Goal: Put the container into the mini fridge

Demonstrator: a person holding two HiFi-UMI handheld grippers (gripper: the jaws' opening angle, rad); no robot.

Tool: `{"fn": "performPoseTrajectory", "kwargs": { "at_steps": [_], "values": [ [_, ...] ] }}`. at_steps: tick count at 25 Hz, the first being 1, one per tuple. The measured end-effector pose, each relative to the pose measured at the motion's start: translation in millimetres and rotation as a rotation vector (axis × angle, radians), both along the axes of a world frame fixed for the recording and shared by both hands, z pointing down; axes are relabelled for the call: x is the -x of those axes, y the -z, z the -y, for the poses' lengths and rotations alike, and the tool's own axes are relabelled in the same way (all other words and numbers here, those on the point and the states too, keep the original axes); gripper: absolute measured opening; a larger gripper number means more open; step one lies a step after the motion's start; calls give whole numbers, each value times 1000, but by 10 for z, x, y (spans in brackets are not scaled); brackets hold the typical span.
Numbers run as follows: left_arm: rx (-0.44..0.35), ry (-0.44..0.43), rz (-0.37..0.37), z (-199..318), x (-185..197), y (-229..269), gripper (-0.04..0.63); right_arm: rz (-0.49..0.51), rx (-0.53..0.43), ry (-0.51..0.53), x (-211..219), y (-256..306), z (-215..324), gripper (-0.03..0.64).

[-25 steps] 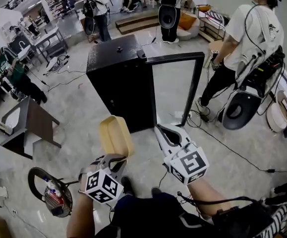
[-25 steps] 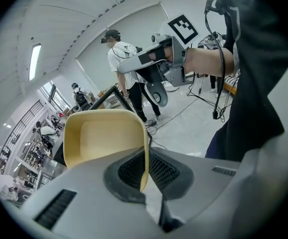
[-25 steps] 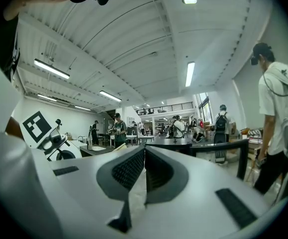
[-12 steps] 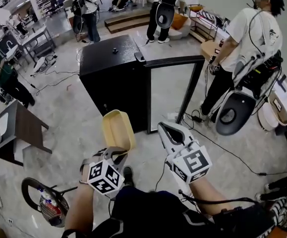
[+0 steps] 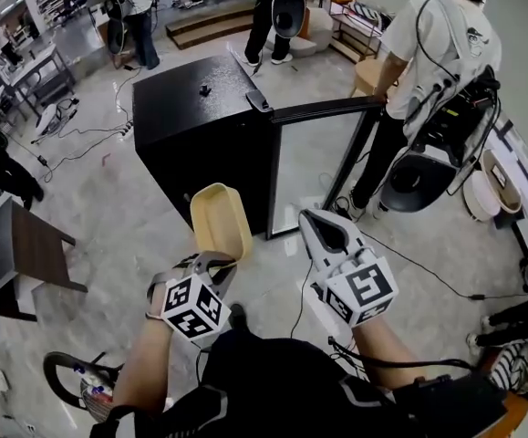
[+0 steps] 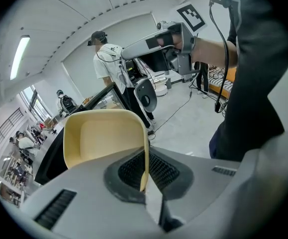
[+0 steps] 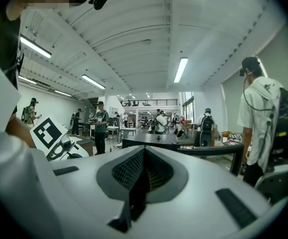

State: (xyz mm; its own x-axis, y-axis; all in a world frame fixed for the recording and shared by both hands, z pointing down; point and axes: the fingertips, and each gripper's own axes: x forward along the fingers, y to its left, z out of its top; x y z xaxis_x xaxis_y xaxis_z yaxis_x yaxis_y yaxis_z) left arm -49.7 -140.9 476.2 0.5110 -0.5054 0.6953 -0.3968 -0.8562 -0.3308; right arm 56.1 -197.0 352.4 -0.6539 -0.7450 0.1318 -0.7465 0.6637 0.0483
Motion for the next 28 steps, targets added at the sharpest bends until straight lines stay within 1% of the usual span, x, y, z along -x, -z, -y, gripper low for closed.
{"fn": "performPoseTrajectory", "kwargs": {
  "at_steps": [3, 8, 13, 16, 20, 23, 28],
  "values": [
    [7, -12, -1, 193, 105, -70, 12, -10, 9, -17, 86, -45, 143, 17],
    [39, -35, 9, 453, 239, -325, 12, -54, 20, -59, 139, -88, 215, 17],
    [87, -55, 29, 685, 375, -631, 12, -59, 41, -119, 170, -172, 366, 17],
    [90, -58, 32, 842, 478, -755, 12, -64, 51, -143, 250, -219, 465, 17],
    [103, -70, 37, 992, 593, -904, 12, -80, 61, -158, 374, -269, 510, 17],
    [100, -77, 26, 1125, 640, -977, 12, -99, 63, -166, 424, -276, 546, 17],
    [116, -54, 35, 1337, 720, -1201, 12, -110, 82, -171, 441, -332, 599, 17]
  ]
}}
